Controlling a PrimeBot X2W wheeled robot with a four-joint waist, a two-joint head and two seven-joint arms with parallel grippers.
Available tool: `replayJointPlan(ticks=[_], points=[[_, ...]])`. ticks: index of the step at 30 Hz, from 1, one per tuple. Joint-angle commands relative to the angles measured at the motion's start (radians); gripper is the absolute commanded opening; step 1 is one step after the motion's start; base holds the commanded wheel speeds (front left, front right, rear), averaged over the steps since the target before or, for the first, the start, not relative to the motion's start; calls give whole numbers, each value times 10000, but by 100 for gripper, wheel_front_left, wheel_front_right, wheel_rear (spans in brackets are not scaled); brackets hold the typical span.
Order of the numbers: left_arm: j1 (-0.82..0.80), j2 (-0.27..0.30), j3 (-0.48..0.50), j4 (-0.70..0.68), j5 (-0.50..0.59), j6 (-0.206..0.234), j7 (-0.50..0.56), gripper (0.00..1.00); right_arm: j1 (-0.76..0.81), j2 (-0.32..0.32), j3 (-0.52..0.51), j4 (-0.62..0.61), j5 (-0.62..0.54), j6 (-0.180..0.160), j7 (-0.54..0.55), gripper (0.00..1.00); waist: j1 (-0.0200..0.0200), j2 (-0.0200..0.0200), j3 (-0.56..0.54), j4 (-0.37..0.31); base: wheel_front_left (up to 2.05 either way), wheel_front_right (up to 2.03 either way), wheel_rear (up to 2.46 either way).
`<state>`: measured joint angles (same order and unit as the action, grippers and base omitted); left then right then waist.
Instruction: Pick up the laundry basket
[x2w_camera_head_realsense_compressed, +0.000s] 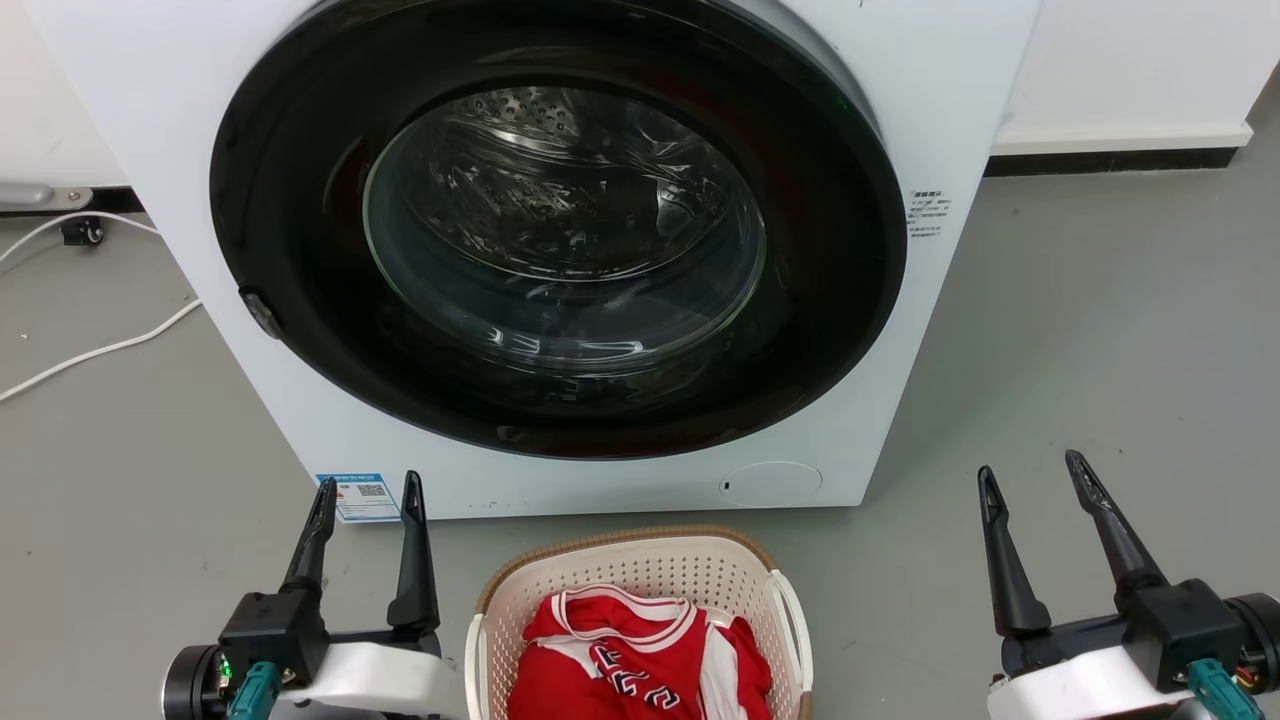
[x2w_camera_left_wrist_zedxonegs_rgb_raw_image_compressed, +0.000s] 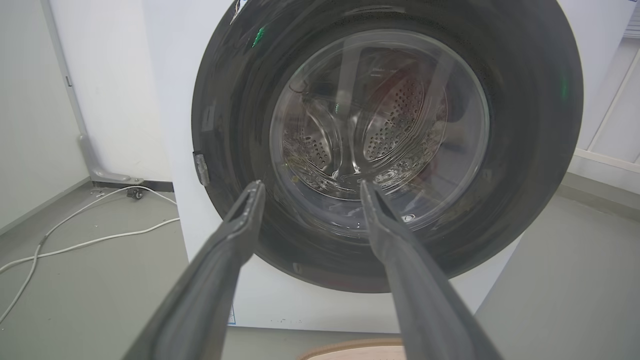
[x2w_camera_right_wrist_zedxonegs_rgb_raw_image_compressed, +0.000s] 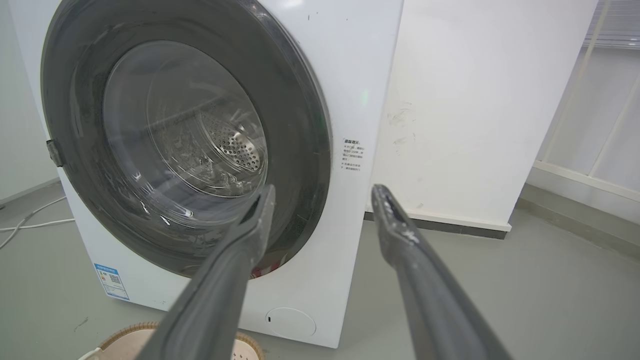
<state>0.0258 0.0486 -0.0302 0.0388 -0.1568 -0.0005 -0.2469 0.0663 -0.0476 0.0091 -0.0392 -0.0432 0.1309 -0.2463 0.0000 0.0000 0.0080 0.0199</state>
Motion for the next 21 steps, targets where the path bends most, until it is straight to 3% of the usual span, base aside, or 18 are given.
replayJointPlan(ticks=[1,8,21], points=[[99,28,-31,-31,211,46,-81,100,122,-45,-10,-80,-192,-3,-100,100,0,0,4,5,0,0,0],[153,28,-42,-30,665,122,-212,100,164,-44,-14,-46,-401,-3,-200,100,0,0,18,8,0,0,0],[145,28,11,-13,730,180,-189,100,143,-43,-64,167,346,-3,-192,100,0,0,51,-2,0,0,0]])
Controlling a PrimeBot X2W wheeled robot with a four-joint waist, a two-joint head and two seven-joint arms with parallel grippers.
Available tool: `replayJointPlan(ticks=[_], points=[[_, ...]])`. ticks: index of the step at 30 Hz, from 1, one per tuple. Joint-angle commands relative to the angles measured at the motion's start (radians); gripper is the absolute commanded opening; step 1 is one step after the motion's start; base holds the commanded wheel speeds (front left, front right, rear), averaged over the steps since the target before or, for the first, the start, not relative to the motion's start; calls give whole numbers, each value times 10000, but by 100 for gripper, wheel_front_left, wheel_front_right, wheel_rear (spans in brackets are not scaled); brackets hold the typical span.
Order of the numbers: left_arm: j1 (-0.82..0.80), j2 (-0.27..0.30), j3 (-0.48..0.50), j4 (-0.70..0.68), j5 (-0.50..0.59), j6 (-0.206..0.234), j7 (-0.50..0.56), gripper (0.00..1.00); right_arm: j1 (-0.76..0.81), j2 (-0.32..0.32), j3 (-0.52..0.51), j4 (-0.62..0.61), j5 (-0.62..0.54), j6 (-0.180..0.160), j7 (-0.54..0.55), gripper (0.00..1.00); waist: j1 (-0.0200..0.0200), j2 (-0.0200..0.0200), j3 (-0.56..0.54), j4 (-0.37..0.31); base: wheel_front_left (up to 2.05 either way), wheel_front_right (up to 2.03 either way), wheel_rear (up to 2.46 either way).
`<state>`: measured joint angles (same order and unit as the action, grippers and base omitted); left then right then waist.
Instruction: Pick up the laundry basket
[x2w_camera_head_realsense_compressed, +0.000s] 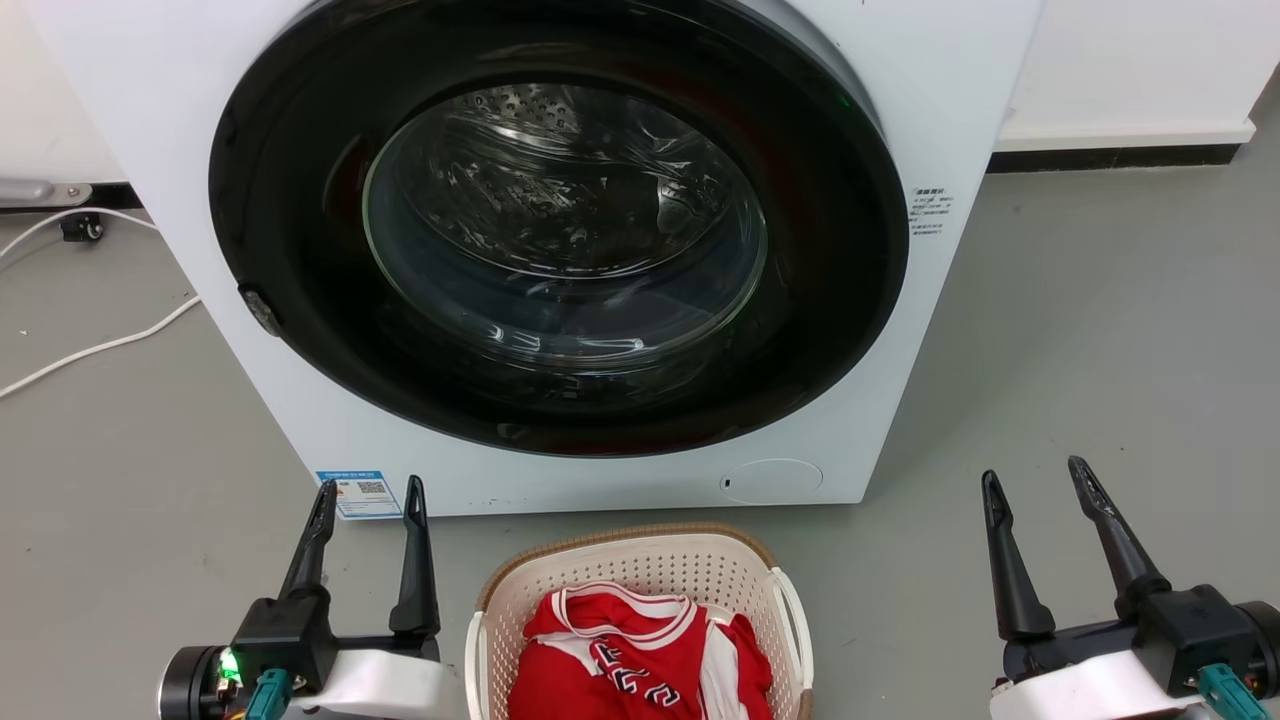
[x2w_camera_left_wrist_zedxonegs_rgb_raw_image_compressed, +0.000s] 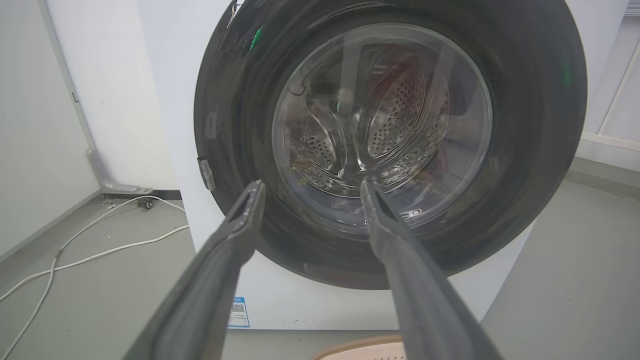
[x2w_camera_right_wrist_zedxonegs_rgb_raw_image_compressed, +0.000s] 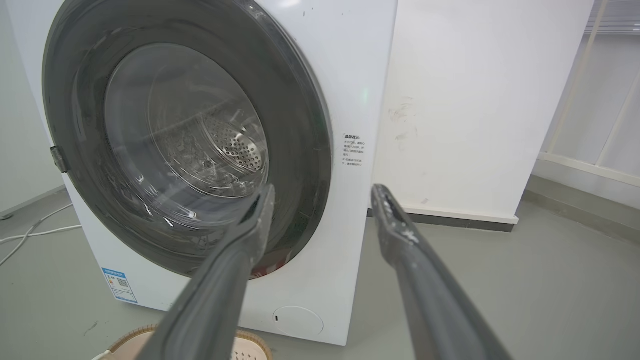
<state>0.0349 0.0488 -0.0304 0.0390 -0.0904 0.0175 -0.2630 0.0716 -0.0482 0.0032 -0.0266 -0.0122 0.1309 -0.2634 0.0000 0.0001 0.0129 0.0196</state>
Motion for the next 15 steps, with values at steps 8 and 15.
replayJointPlan(ticks=[8,15], points=[[19,26,34,-30,162,46,-28,100,51,-35,16,96,120,-3,-21,100,0,-1,22,8,0,0,0],[34,26,48,-34,174,67,-28,100,49,-35,61,118,143,-3,-21,100,0,-1,30,3,0,0,0]])
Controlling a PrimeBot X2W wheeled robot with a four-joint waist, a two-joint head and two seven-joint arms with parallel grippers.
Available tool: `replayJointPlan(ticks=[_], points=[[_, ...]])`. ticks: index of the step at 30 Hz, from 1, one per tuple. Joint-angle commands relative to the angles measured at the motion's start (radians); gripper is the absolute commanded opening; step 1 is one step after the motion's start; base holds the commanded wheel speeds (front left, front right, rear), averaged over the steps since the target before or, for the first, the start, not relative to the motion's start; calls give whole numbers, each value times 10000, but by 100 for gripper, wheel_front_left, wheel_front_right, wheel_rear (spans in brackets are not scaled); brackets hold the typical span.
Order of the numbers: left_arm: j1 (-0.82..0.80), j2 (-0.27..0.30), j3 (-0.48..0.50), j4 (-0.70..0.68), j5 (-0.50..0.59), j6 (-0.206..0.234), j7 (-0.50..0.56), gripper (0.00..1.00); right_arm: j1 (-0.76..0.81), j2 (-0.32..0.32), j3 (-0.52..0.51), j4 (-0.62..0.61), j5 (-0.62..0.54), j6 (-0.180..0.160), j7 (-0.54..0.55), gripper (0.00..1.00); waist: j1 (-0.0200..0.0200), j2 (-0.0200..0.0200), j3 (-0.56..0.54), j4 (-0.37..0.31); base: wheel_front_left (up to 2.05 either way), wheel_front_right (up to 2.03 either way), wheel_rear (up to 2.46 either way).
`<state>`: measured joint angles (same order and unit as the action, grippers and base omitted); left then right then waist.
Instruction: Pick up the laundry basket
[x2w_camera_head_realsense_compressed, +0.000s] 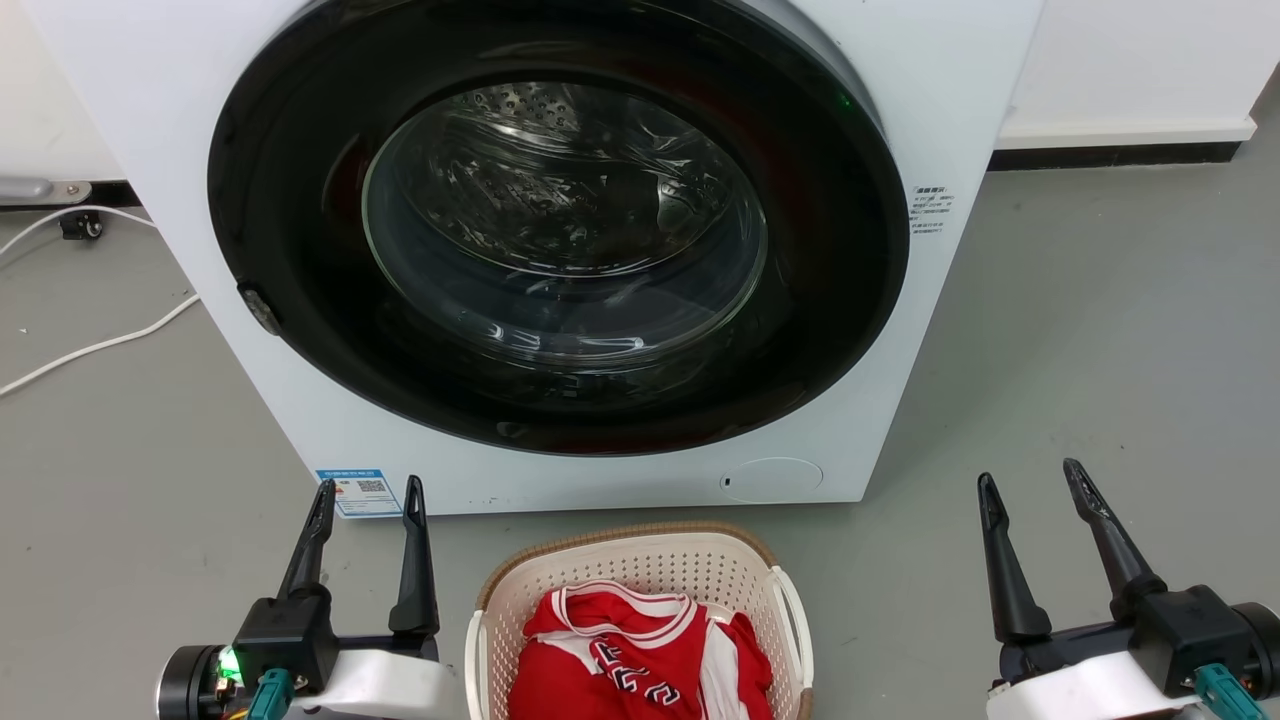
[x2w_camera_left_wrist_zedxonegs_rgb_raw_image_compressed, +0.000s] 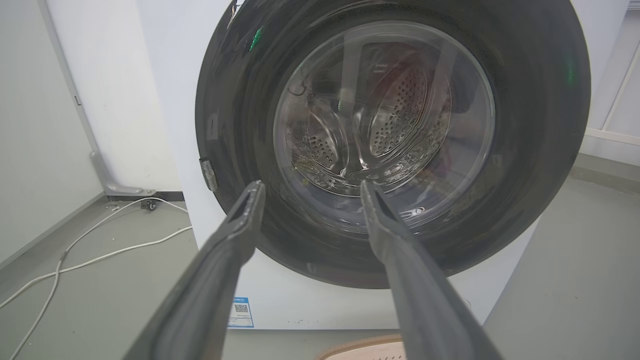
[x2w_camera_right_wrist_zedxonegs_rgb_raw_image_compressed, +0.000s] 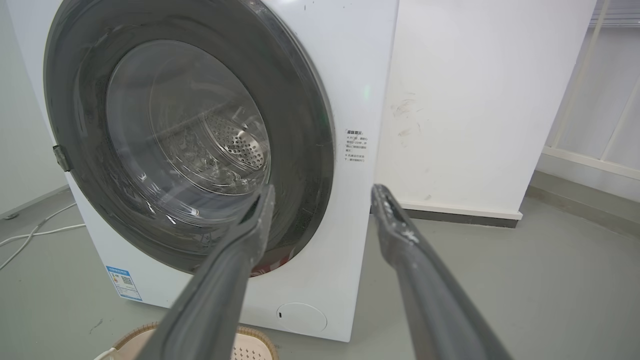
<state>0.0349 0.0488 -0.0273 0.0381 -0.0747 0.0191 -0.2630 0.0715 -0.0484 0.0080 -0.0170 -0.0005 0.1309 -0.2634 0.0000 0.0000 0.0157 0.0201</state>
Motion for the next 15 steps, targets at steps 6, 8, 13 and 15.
replayJointPlan(ticks=[6,8,13,15], points=[[7,26,44,17,14,26,-28,100,19,-33,56,4,26,-3,-21,100,0,0,34,-4,0,0,0],[-97,26,116,83,52,-63,-28,100,-75,-33,77,44,-14,-3,-21,100,0,0,61,1,0,0,0],[-360,25,321,522,124,-271,-28,100,-406,-33,295,493,-270,-3,-21,100,0,0,216,35,0,0,0],[-550,23,386,811,108,-385,-28,100,-589,-32,392,832,-384,-3,-20,100,0,0,369,55,0,0,0]])
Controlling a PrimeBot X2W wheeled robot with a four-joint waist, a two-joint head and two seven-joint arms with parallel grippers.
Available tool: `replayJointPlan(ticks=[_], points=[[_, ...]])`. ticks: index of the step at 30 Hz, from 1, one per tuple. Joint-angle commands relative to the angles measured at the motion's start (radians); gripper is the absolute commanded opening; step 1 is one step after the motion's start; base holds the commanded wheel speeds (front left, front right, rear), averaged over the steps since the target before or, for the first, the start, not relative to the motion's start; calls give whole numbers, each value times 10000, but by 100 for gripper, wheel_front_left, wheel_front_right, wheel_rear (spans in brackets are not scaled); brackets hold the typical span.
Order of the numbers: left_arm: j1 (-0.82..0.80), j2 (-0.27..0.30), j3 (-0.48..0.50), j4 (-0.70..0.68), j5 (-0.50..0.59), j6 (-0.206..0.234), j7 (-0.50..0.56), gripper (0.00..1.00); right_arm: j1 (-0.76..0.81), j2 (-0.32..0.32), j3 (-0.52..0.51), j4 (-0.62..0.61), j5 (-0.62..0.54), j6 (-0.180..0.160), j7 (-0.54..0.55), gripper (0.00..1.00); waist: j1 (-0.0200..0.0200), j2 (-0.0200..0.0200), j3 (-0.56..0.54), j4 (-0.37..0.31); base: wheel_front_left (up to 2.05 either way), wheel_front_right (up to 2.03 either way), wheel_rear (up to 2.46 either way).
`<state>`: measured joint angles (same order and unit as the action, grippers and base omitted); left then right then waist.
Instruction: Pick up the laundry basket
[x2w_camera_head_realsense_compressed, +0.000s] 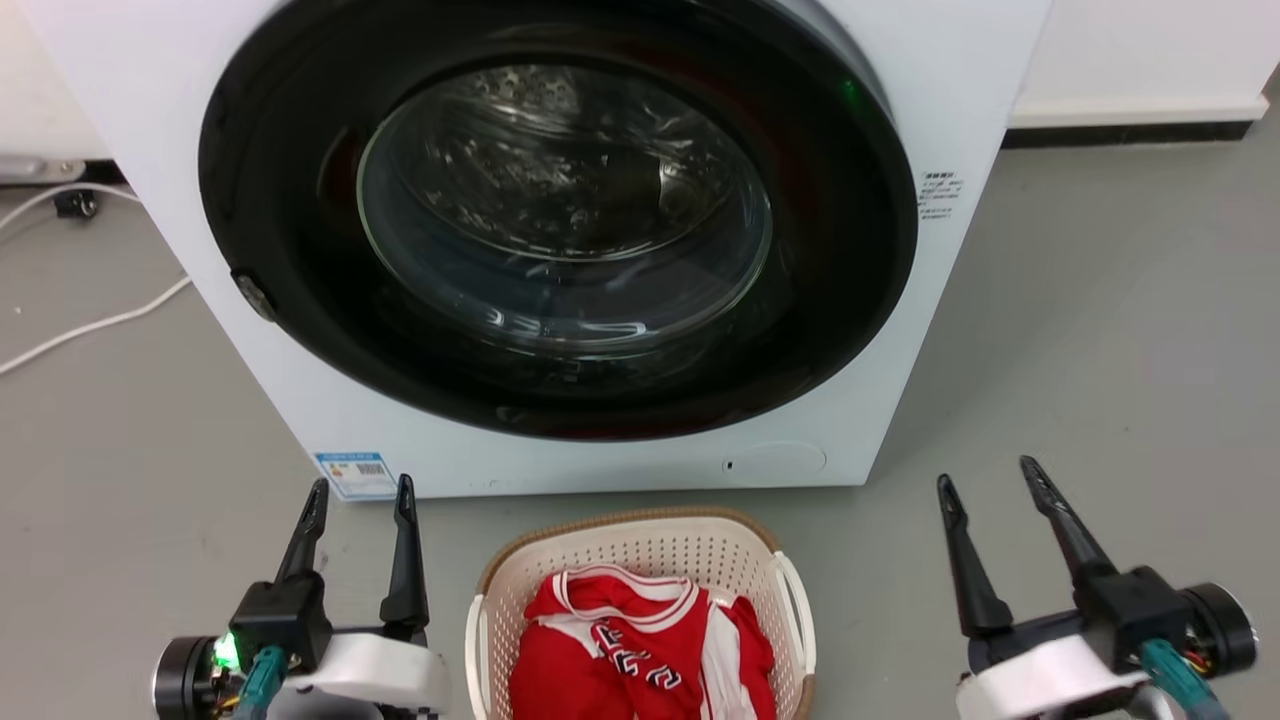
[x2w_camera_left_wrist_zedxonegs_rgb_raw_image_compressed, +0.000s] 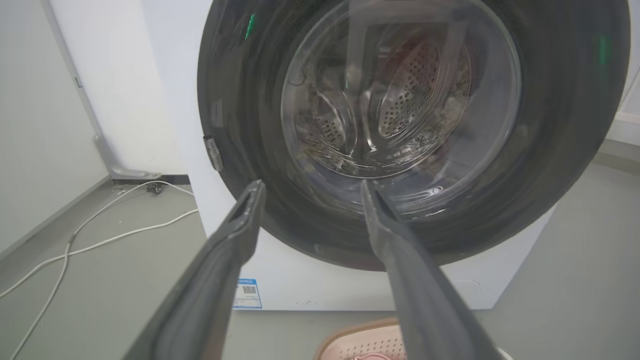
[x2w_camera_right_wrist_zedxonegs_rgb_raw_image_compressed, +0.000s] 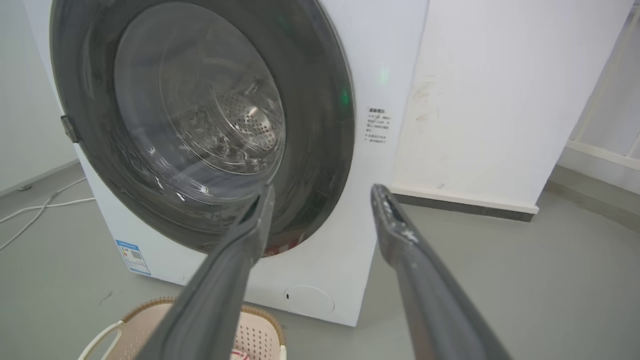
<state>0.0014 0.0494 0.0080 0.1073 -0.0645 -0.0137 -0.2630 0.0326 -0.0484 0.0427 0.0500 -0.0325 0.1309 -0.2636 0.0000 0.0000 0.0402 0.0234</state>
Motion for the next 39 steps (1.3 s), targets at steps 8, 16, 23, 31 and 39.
replayJointPlan(ticks=[8,16,23,31,39], points=[[-1175,35,166,1909,71,-532,-28,100,-1185,-30,377,1892,-664,-3,-18,100,0,0,1023,146,0,0,0],[-2364,104,145,3885,57,-784,-26,100,-2534,-29,723,4083,-1079,-5,-18,100,0,0,2243,125,0,0,0],[-3529,155,117,5664,-22,-894,-28,100,-3829,-155,758,5617,-1198,-5,-18,100,0,0,3312,148,0,0,0],[-4825,275,64,7448,-118,-996,-26,100,-5116,-312,1065,6835,-1136,-5,-19,100,0,0,4565,202,0,0,0],[-5666,277,8,8778,-318,-1071,-28,100,-6012,-360,1334,8136,-1103,-5,-19,100,0,0,5399,349,0,0,0]])
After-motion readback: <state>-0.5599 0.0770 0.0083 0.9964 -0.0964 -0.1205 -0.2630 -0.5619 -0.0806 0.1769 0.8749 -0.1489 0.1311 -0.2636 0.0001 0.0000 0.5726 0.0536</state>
